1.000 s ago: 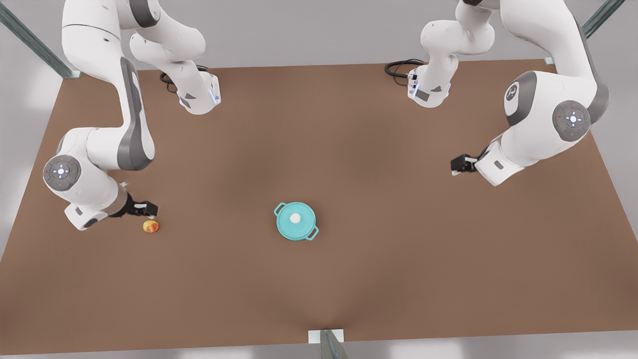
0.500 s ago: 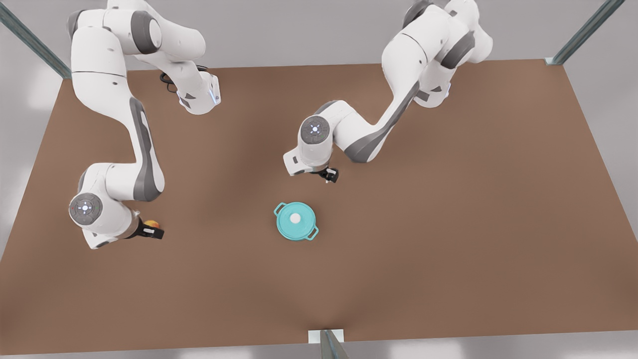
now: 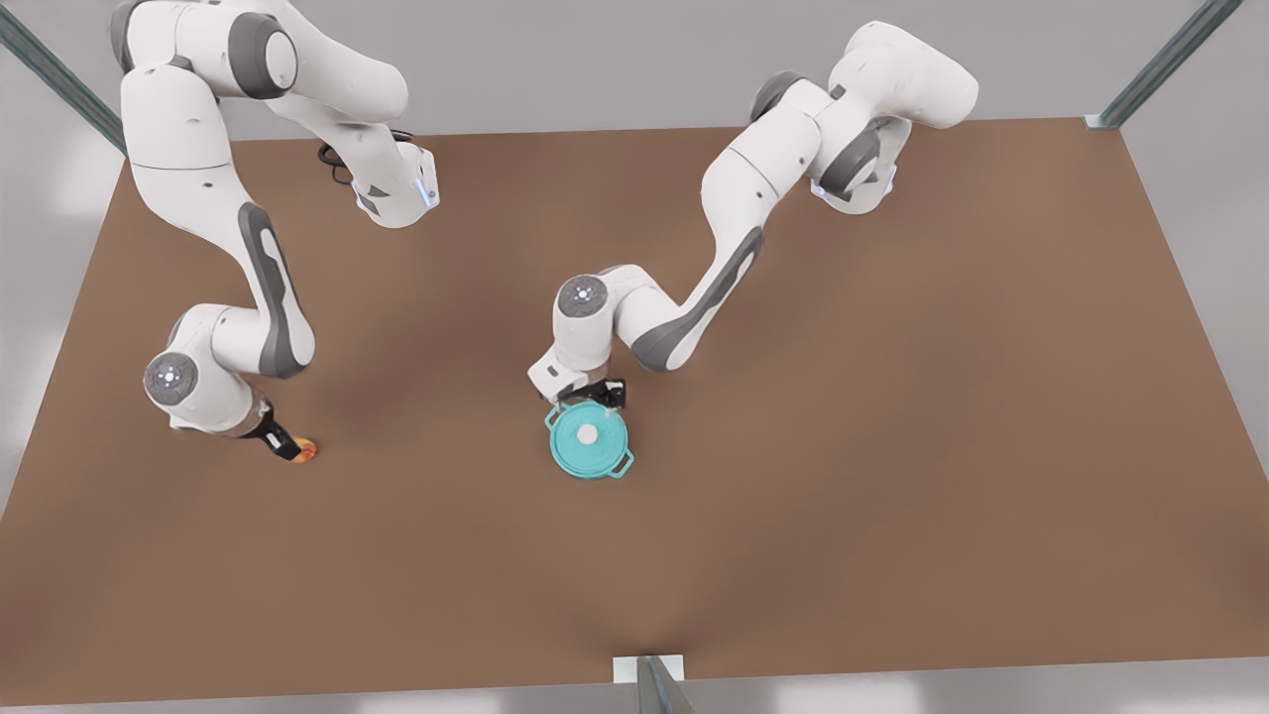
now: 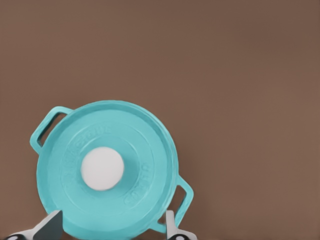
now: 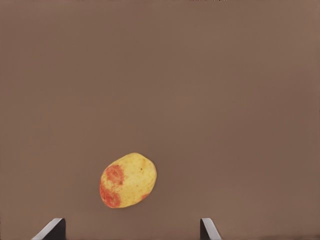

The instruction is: Open the pot lid and put the potato into the pot

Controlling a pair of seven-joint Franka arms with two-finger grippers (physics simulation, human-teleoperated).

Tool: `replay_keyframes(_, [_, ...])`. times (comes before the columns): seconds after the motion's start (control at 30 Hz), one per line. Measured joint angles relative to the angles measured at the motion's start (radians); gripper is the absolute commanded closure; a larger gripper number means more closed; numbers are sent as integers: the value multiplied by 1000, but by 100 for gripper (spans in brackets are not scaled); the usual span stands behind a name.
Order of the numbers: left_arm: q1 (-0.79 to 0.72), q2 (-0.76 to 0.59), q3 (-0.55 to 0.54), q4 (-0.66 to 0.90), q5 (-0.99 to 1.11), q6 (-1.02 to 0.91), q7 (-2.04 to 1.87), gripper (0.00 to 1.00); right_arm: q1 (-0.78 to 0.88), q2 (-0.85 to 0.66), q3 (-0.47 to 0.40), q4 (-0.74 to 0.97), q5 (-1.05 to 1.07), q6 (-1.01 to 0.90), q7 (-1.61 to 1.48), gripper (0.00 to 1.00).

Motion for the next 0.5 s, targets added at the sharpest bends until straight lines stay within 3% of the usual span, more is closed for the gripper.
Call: replay_keyframes(0.5, [-4,43,44,35,12,72,-168,0,12,120,0,-6,-9,212,313,0])
